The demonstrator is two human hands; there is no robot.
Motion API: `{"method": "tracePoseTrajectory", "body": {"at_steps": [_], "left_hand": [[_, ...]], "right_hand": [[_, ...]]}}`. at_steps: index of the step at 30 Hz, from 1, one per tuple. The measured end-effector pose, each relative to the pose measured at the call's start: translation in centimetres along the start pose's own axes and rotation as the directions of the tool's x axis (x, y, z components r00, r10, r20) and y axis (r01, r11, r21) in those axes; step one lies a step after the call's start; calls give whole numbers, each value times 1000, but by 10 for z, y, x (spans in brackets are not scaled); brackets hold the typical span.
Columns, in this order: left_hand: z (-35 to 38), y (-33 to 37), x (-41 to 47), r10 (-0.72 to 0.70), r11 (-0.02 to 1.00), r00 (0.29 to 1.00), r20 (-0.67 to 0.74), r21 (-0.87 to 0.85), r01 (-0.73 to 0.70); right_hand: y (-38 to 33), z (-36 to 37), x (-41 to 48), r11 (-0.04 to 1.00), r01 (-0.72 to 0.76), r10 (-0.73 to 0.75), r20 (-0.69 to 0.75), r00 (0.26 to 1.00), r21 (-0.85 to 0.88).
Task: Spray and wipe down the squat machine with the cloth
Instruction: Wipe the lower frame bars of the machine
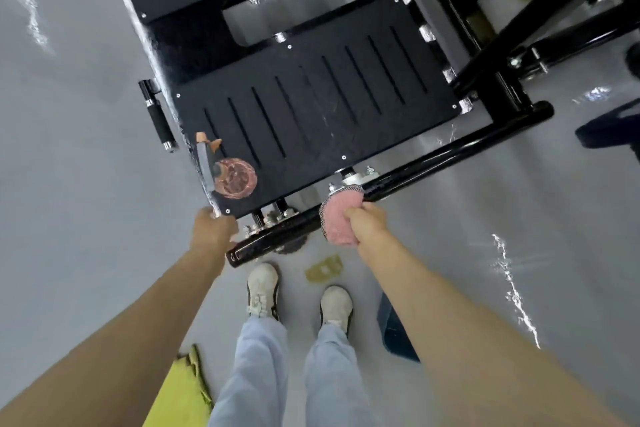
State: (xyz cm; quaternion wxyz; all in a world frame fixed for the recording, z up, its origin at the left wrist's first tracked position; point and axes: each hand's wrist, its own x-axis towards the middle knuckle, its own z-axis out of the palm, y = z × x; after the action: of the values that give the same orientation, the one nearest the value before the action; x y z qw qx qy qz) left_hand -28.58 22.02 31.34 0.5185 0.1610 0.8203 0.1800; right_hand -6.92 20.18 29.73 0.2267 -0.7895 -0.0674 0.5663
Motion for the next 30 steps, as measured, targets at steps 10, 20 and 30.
{"method": "tracePoseTrajectory", "body": {"at_steps": [10, 20, 30], "left_hand": [[2, 52, 26, 388, 907, 921, -33, 190, -376], [-28, 89, -8, 459, 748, 886, 62, 511, -423], [-90, 184, -161, 625, 539, 707, 333, 471, -698]], "right_hand": [[3, 33, -23, 986, 128, -127, 17, 992, -108], [-21, 52, -73, 899, 339, -337, 58, 940, -276], [-115, 39, -179, 967, 235, -227, 89, 970, -96]]}}
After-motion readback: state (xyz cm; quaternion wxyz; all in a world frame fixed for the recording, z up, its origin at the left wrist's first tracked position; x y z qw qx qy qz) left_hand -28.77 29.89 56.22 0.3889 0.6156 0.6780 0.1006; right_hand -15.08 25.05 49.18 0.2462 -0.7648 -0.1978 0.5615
